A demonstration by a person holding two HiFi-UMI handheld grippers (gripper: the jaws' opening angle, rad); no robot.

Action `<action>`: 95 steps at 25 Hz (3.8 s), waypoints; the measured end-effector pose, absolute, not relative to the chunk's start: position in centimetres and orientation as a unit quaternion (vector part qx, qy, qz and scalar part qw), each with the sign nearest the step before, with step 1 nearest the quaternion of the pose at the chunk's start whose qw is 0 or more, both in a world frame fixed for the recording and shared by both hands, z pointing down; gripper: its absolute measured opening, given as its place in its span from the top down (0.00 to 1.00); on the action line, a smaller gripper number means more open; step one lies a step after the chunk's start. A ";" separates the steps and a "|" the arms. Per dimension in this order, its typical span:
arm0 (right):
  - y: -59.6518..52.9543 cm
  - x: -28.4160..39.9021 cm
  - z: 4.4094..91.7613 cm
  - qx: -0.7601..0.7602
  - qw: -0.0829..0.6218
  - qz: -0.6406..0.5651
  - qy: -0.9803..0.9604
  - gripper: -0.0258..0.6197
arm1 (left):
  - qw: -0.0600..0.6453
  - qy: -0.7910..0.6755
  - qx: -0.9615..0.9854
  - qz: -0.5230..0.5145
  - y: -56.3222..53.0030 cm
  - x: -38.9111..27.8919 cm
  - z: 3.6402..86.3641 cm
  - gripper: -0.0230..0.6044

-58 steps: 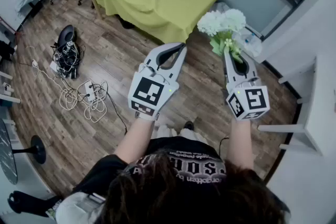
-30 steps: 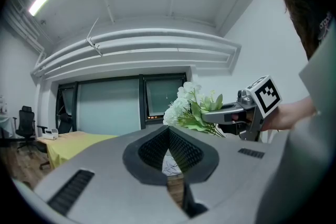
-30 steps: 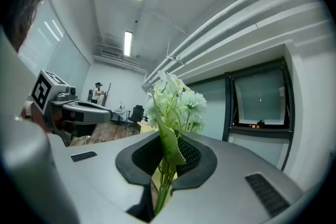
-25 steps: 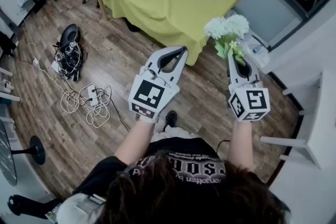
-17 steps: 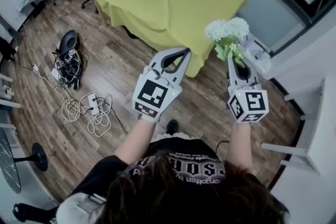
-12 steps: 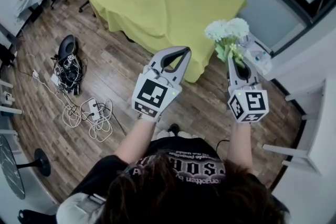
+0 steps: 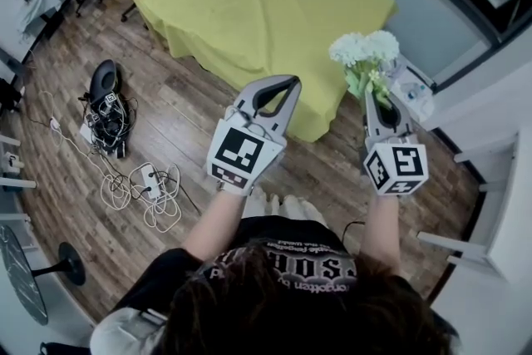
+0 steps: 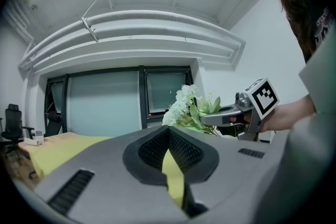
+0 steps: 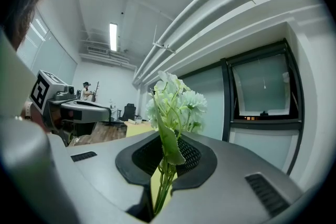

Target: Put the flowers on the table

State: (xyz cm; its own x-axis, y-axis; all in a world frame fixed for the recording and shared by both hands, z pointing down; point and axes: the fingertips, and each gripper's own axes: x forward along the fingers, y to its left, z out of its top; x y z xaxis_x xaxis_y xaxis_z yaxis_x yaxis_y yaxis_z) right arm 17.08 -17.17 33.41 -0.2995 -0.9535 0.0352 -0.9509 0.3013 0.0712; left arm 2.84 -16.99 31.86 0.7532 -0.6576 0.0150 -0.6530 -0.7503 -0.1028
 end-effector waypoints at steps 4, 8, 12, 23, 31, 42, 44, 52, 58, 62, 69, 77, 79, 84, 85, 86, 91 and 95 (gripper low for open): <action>-19.5 16.5 34.0 0.602 0.037 -0.017 -0.797 0.89 | 0.046 0.340 -0.939 -0.023 -19.6 2.1 32.3 0.96; -22.5 16.2 34.2 0.620 0.038 -0.015 -0.783 0.89 | 0.048 0.321 -0.946 -0.022 -23.2 1.7 32.4 0.96; -25.8 15.7 34.4 0.642 0.040 -0.009 -0.766 0.89 | 0.048 0.292 -0.955 -0.025 -27.0 1.1 32.5 0.96; -33.6 14.1 34.4 0.686 0.048 -0.005 -0.726 0.89 | 0.054 0.241 -0.969 -0.029 -36.8 -0.9 32.5 0.96; -37.6 14.6 34.7 0.713 0.044 0.003 -0.700 0.89 | 0.070 0.202 -0.976 -0.034 -42.2 0.4 32.4 0.96; -44.7 18.9 37.2 0.734 0.055 0.020 -0.676 0.89 | 0.051 0.207 -0.977 -0.021 -49.9 3.9 33.7 0.96; -45.9 19.9 37.9 0.735 0.056 0.022 -0.676 0.89 | 0.053 0.206 -0.977 -0.022 -50.9 4.7 33.9 0.96; -52.8 23.9 41.0 0.729 0.058 0.046 -0.681 0.89 | 0.052 0.196 -0.978 -0.040 -55.1 8.4 35.1 0.96; -57.2 26.3 44.4 0.724 0.069 0.067 -0.683 0.89 | 0.046 0.193 -0.979 -0.051 -57.4 10.1 36.4 0.96; -59.2 27.8 47.2 0.721 0.068 0.090 -0.683 0.89 | 0.051 0.190 -0.979 -0.060 -58.0 11.2 36.9 0.96; -62.4 28.3 52.1 0.708 0.088 0.129 -0.689 0.89 | 0.045 0.192 -0.978 -0.074 -59.8 11.5 38.2 0.96; -63.5 29.0 56.9 0.699 0.109 0.175 -0.685 0.89 | 0.036 0.198 -0.976 -0.083 -60.5 11.9 39.1 0.96; -63.5 29.0 57.6 0.696 0.113 0.184 -0.685 0.89 | 0.032 0.198 -0.976 -0.086 -60.6 11.9 39.4 0.96; -64.1 28.8 58.0 0.688 0.112 0.196 -0.690 0.88 | 0.014 0.205 -0.975 -0.082 -61.0 11.6 39.8 0.96; -64.1 28.7 58.1 0.687 0.114 0.197 -0.690 0.88 | 0.012 0.206 -0.975 -0.082 -61.0 11.6 39.9 0.96; -64.1 28.6 58.2 0.685 0.115 0.199 -0.691 0.88 | 0.011 0.206 -0.975 -0.082 -61.0 11.6 40.0 0.96; -64.0 27.9 57.7 0.675 0.123 0.199 -0.700 0.77 | 0.015 0.201 -0.976 -0.079 -60.8 11.6 39.7 0.96; -63.4 27.7 57.3 0.675 0.132 0.203 -0.697 0.57 | 0.018 0.195 -0.978 -0.074 -60.4 11.4 39.3 0.96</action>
State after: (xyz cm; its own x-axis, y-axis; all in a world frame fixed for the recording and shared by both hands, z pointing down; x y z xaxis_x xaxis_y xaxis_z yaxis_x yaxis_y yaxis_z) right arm 27.69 -63.41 57.34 -0.0542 -0.8868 0.4589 -0.9945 0.0066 -0.1048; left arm 11.42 -60.41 39.26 0.9132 -0.3837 0.1375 -0.3785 -0.9234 -0.0635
